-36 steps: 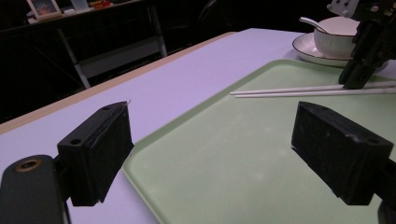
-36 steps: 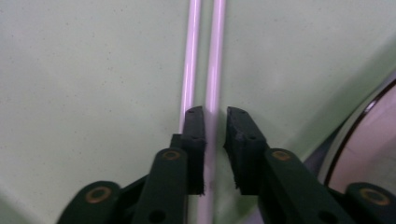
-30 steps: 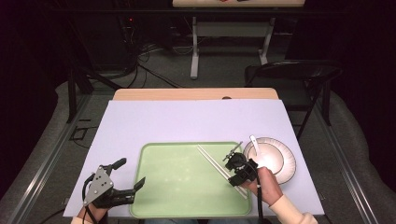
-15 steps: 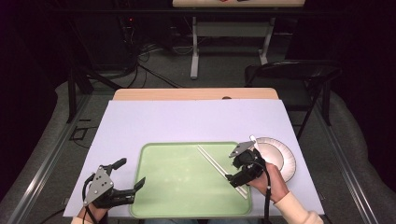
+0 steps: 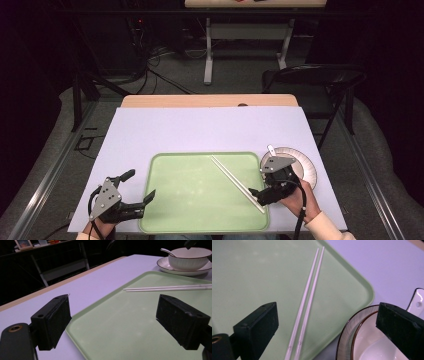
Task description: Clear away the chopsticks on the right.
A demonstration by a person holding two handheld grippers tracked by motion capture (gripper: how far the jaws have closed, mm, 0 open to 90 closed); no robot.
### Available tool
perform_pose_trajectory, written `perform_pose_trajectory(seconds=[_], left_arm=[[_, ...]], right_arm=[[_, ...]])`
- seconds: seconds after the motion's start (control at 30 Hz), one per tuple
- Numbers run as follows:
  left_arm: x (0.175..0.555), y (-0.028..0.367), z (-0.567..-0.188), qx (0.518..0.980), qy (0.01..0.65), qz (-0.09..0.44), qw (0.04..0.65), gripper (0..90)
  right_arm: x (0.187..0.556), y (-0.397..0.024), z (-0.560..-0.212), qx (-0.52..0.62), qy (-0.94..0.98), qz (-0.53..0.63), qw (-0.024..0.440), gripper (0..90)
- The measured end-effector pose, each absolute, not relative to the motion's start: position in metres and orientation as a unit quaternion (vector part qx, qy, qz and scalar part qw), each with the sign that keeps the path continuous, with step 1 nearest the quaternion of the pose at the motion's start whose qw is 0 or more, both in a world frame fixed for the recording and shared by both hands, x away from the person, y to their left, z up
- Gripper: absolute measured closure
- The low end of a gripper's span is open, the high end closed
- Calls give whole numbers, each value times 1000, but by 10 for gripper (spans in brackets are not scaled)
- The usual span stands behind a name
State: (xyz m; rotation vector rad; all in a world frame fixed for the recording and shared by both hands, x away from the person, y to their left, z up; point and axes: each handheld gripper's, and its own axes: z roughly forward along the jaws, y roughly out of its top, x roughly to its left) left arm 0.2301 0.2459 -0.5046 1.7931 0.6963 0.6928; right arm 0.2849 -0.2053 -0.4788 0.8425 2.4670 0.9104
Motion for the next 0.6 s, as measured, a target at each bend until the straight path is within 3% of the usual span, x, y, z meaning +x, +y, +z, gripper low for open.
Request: perform_pose_trajectory(seconds=[0.6], left_arm=[[230, 246, -505, 748, 292, 289, 522, 122]], right_arm=[[263, -246, -485, 308, 845, 374, 227, 22]])
